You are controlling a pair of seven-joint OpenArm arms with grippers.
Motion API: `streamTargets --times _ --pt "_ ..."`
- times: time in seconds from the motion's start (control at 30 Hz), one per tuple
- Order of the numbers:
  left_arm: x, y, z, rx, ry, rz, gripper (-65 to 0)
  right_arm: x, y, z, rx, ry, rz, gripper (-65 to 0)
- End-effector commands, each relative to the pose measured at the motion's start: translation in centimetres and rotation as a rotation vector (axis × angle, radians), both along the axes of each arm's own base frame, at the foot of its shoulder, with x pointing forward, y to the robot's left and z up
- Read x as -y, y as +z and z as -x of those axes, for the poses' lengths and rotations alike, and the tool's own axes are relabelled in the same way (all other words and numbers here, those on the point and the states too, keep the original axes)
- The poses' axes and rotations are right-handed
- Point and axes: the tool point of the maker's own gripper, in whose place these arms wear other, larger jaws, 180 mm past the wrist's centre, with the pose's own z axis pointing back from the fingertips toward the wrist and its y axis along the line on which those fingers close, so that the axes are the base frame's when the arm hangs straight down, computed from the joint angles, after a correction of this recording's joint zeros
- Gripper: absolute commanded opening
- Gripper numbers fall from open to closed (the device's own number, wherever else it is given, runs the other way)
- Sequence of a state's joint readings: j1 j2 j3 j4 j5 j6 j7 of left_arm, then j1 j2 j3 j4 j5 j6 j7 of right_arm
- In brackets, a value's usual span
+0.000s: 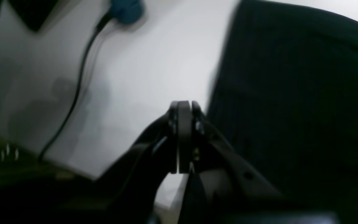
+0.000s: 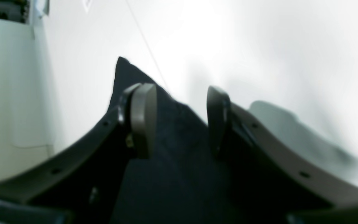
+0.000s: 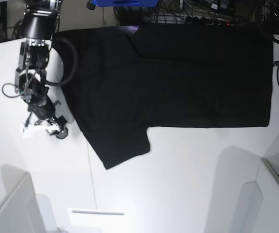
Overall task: Fold the T-shirt properly
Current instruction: 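Release the shirt and move the right gripper to the sleeve, then grasp the sleeve edge with the right gripper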
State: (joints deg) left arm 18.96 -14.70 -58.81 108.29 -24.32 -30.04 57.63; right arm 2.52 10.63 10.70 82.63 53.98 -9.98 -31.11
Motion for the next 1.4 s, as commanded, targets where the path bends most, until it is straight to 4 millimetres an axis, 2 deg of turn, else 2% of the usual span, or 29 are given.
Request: streamTargets --times 0.0,0.1,0.27,0.33,0.5,0.6,0.67,0.9,1.17,1.37 --pt "0.0 1.2 -1.0 0.032 -0.032 -0.025 -65.0 0.0 2.1 -2.1 0.066 0.031 0.034 -40.1" --pt "0.2 0.8 -1.7 0.012 -0.063 -0.025 -65.0 -0.9 1.9 -4.1 0.058 0.094 0.087 -40.1" --pt "0.1 1.0 -2.2 0.023 -0.064 -0.022 -65.0 -0.7 1.3 -7.2 0.029 0.136 0.145 -39.8" --pt "-0.3 0.1 -2.0 0.011 -0.046 0.003 -65.0 -1.6 1.2 -8.2 0.038 0.200 0.156 -39.8" --pt "-2.5 -1.5 -1.8 -0.023 0.002 0.047 -65.0 -2.4 -1.1 -9.4 -0.036 0.282 0.190 -39.0" --pt "-3.4 -2.2 -1.5 -0.048 0.016 0.061 -65.0 -4.0 -0.8 -9.4 -0.008 0.363 0.202 -31.4" --pt "-3.7 -2.6 -1.4 -0.055 0.025 0.071 -65.0 -4.5 -0.6 -9.4 0.004 0.386 0.200 -28.5" --pt "-3.9 -2.4 -1.5 -0.057 0.023 0.065 -65.0 -4.3 -2.0 -8.8 -0.032 0.391 0.201 -28.4" --pt "-4.0 -2.4 -1.5 -0.056 0.024 0.066 -65.0 -8.1 -4.0 -6.8 -0.085 0.526 0.231 -33.8" --pt "-4.4 -2.5 -1.2 -0.081 0.033 0.038 -65.0 -8.9 -5.5 -5.3 -0.115 0.542 0.216 -35.1"
